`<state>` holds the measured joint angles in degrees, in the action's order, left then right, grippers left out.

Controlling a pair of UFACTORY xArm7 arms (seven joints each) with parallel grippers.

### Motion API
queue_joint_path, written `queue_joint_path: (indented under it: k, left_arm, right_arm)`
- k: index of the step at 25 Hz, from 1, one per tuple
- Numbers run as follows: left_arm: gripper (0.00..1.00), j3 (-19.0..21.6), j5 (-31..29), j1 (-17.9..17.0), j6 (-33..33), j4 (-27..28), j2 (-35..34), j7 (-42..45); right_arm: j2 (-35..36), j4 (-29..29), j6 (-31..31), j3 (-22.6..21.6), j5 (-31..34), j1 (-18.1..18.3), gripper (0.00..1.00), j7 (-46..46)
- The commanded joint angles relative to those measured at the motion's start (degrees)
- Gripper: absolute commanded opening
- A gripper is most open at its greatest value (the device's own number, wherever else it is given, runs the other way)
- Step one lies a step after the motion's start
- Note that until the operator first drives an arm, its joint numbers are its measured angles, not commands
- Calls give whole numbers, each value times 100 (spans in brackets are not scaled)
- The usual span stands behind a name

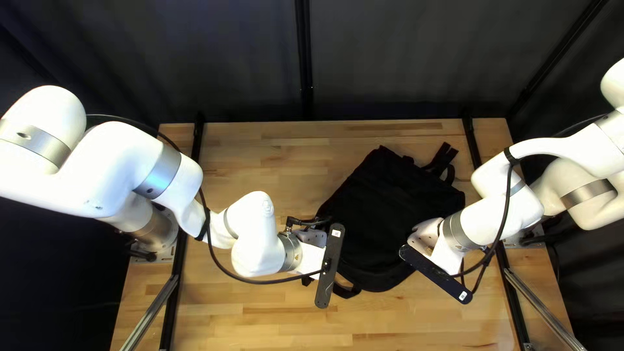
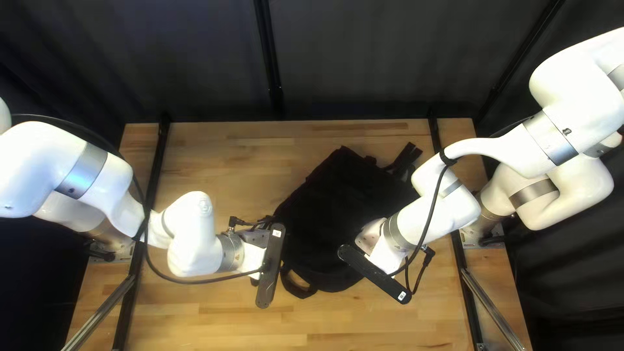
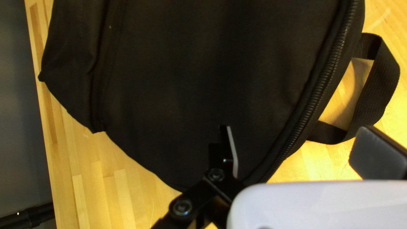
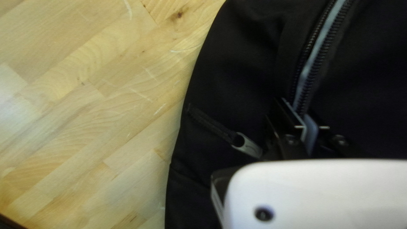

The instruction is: Remove a lunch box from a kids backpack

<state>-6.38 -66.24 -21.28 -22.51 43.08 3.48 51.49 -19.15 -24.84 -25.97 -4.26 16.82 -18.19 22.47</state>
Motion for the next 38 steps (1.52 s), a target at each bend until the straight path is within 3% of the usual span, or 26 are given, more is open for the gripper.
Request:
queue_joint_path:
  k: [1, 2, 3, 7, 8, 9, 10, 11, 13, 18, 25, 33, 38]
  left_arm:
    - [12, -63, 14, 77, 129, 3, 24, -122]
    - [3, -69, 15, 85, 142, 2, 22, -133]
    - [0, -82, 22, 103, 179, 8, 29, -175]
    - [0, -96, 68, 129, 239, 12, 30, -276]
    - [0, -91, 110, 129, 243, 9, 19, -322]
    - [0, -87, 136, 128, 244, 6, 10, -349]
    - [0, -83, 156, 126, 242, 8, 7, -367]
    - [0, -75, 203, 121, 230, 11, -3, -407]
    - [0, -44, 356, 102, 157, 23, -45, -529]
    - [0, 54, 769, 14, -154, 48, -208, -790]
    - [0, 281, 1499, -212, -850, 260, -384, -999]
    - [0, 584, 2522, -540, -1931, 955, -441, -1512]
    - [0, 558, 2767, -519, -2102, 1197, -396, -1823]
  right_arm:
    - [70, -36, 44, -10, 3, -13, 0, 9]
    - [87, -51, 47, -11, 0, -19, 0, 15]
    - [90, -55, 45, -17, -3, -26, 0, 16]
    - [54, -41, 27, -24, -6, -37, 0, 16]
    - [41, -26, 33, -18, -9, -36, 8, 17]
    - [25, -8, 40, -14, -9, -30, 55, 13]
    - [20, -2, 42, -9, -8, -25, 54, 14]
    - [9, 12, 50, -4, -7, -18, 61, 10]
    - [-20, 44, 57, 23, -20, -18, 100, 38]
    - [-202, 180, -15, 18, -21, 3, 100, -20]
    - [-384, 179, -300, -378, 184, 130, 100, -647]
    - [-417, -126, -1001, -820, 344, 190, 100, -1228]
    - [-487, -163, -1168, -904, 355, 187, 100, -1338]
